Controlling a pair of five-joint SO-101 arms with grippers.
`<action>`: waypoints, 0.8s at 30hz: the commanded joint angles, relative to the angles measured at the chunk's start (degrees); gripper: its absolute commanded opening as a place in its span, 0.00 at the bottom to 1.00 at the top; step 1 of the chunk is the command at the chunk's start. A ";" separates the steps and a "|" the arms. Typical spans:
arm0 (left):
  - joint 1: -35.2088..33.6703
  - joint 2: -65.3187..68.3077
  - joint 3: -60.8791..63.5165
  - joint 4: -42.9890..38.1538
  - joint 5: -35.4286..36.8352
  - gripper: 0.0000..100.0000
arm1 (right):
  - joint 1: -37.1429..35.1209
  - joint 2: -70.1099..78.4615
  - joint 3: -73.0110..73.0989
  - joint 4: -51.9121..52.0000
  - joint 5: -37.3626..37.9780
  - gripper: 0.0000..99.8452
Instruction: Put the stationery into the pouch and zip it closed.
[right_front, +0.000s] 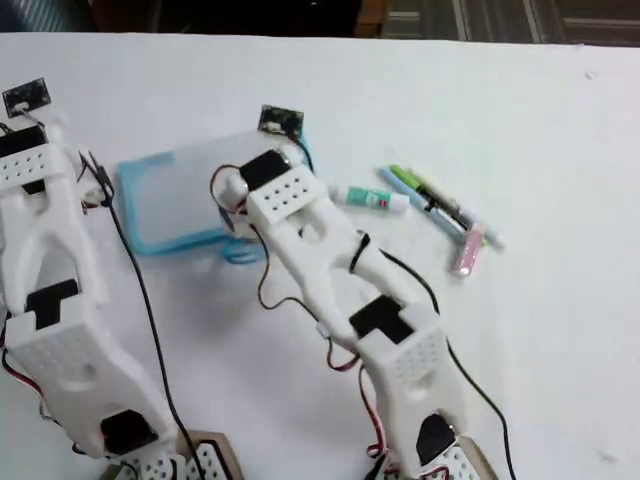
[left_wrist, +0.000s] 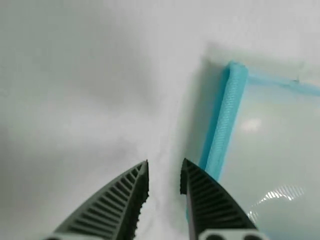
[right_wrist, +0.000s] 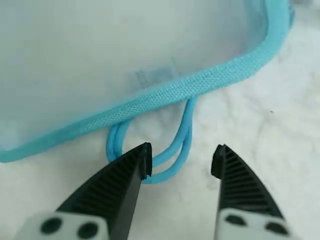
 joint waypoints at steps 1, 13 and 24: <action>-1.27 -0.66 -2.29 0.35 0.44 0.13 | -0.57 4.18 -1.05 -1.19 -0.88 0.20; -4.62 -0.66 -2.64 0.97 0.44 0.13 | 1.80 11.56 -9.32 4.79 -2.29 0.03; -4.53 -0.66 -9.85 6.42 0.26 0.13 | 6.46 11.47 -26.99 20.70 0.18 0.02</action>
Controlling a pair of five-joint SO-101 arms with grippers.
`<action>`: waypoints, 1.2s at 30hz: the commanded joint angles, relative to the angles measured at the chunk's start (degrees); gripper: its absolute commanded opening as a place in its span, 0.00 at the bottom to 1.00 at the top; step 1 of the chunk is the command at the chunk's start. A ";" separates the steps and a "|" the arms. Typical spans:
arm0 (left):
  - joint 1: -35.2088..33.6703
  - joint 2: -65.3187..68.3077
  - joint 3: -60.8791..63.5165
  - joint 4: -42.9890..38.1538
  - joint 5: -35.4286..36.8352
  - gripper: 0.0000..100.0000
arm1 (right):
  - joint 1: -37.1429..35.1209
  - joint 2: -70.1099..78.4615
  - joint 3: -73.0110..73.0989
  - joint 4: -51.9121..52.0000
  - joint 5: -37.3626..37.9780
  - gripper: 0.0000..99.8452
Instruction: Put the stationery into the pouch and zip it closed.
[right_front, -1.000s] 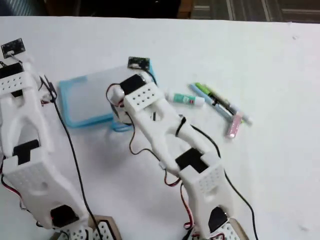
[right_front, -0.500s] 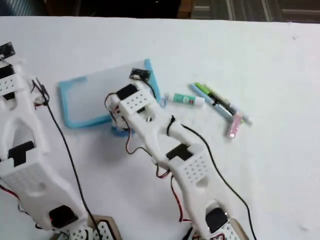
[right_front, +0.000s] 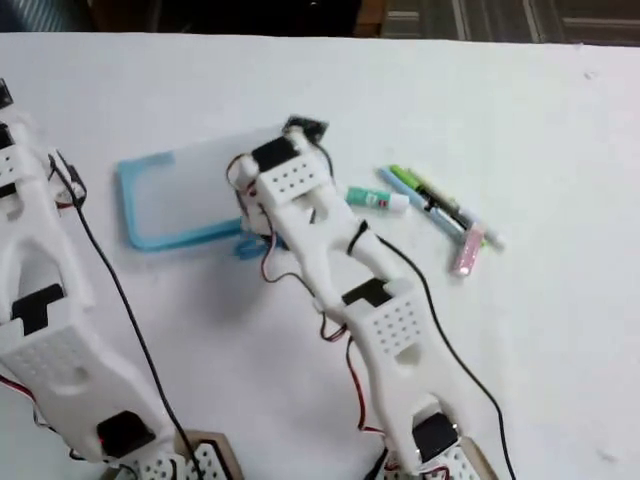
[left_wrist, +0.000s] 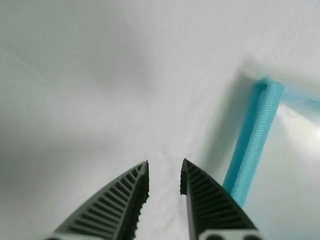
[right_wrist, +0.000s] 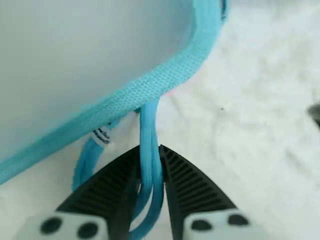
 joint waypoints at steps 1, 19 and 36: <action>-0.04 -0.66 -4.31 1.76 0.09 0.13 | 1.71 -0.75 -9.23 3.56 5.19 0.02; 1.36 -0.66 -27.69 21.54 -7.82 0.04 | 2.51 -24.75 -43.43 -5.23 41.49 0.02; 1.27 -33.45 -30.95 21.98 -9.49 0.13 | 4.35 -26.77 -51.69 -9.63 41.32 0.02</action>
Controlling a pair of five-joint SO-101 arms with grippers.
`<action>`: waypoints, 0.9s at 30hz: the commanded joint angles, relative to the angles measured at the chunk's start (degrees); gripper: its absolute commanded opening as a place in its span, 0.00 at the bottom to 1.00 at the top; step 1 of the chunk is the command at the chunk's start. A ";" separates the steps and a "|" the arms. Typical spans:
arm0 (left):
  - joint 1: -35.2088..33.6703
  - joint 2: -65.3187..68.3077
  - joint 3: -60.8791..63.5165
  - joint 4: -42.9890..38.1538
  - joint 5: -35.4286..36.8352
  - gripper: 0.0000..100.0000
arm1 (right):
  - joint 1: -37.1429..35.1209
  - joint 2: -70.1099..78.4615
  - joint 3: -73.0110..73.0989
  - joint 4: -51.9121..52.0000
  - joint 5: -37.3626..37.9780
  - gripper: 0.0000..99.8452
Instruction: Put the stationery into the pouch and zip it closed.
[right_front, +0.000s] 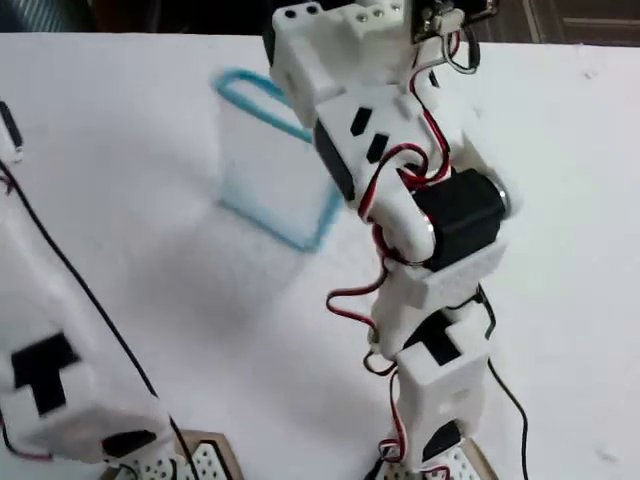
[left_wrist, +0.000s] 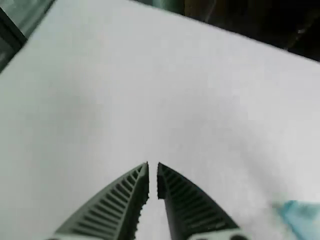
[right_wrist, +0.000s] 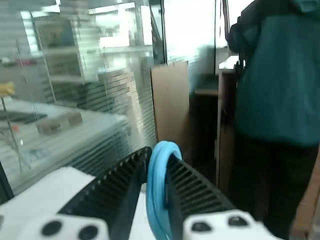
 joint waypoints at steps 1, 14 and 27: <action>0.40 -9.01 -0.53 0.09 -0.26 0.15 | 0.57 -1.01 -1.41 8.22 0.44 0.02; 21.14 -21.23 15.38 -2.73 6.86 0.24 | 6.55 0.13 -1.41 13.14 0.35 0.02; 30.37 -21.14 27.69 -10.37 -0.09 0.26 | 6.64 0.31 -1.41 12.79 0.35 0.02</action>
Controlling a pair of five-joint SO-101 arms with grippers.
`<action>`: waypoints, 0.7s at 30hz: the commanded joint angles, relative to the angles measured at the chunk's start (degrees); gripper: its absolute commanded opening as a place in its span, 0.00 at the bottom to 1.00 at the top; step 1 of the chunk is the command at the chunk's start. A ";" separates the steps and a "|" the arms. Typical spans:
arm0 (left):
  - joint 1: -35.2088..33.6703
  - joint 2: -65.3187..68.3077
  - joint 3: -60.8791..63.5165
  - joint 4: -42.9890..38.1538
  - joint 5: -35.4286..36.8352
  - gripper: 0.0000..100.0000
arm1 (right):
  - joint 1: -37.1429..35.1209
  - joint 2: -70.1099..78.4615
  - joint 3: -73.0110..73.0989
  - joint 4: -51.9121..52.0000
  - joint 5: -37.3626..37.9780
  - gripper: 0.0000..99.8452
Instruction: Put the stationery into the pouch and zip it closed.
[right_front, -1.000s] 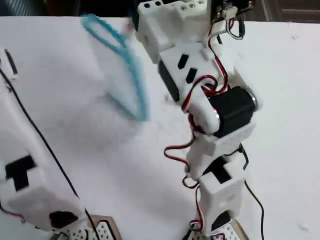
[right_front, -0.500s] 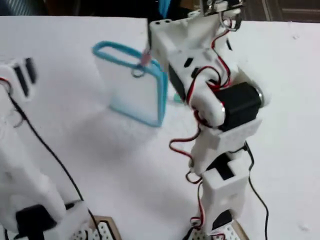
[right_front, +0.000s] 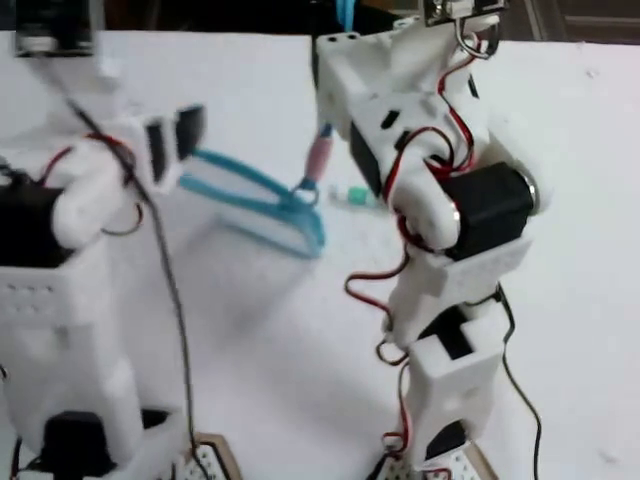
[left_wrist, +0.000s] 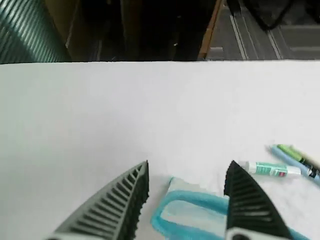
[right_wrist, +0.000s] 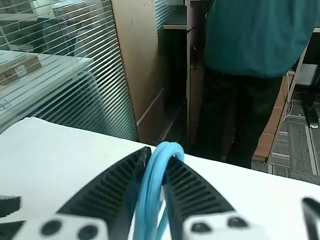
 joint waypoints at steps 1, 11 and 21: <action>-1.80 -1.27 1.32 -0.88 -3.78 0.26 | 1.01 -0.13 -1.05 -0.22 0.35 0.02; -8.40 -1.89 -12.92 9.93 -6.51 0.26 | 3.38 3.03 -1.05 -0.31 0.26 0.02; -5.05 -3.74 -5.19 9.85 -16.97 0.26 | 3.47 3.56 -1.05 -1.89 0.35 0.02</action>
